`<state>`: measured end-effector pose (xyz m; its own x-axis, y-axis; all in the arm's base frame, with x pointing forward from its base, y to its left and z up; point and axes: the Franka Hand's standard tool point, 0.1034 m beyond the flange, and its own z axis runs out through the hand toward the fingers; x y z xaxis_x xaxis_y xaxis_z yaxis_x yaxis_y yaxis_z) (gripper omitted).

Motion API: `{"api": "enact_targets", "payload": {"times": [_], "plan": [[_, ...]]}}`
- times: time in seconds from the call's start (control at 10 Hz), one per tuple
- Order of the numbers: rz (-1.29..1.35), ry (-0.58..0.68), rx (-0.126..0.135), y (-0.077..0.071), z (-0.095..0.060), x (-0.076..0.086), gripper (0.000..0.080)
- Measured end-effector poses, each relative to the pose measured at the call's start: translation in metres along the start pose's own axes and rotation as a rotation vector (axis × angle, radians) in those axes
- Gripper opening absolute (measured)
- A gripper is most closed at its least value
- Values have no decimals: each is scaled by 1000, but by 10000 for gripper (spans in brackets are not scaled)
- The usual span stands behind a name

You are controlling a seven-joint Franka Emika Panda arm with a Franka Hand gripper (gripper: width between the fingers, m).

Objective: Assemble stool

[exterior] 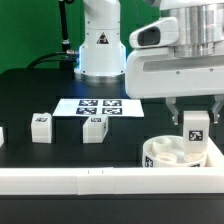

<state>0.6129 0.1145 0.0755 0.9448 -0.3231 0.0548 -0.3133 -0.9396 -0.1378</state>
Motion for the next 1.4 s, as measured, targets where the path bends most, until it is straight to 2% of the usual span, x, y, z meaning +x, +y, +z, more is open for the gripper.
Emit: {"api": "enact_targets", "payload": {"times": [0.4, 0.9, 1.1, 1.4], "plan": [[505, -2, 4, -1, 1, -1, 337], [940, -34, 36, -2, 1, -1, 338], [1203, -57, 89, -2, 2, 0, 338], [1556, -85, 148, -5, 4, -2, 338]]}}
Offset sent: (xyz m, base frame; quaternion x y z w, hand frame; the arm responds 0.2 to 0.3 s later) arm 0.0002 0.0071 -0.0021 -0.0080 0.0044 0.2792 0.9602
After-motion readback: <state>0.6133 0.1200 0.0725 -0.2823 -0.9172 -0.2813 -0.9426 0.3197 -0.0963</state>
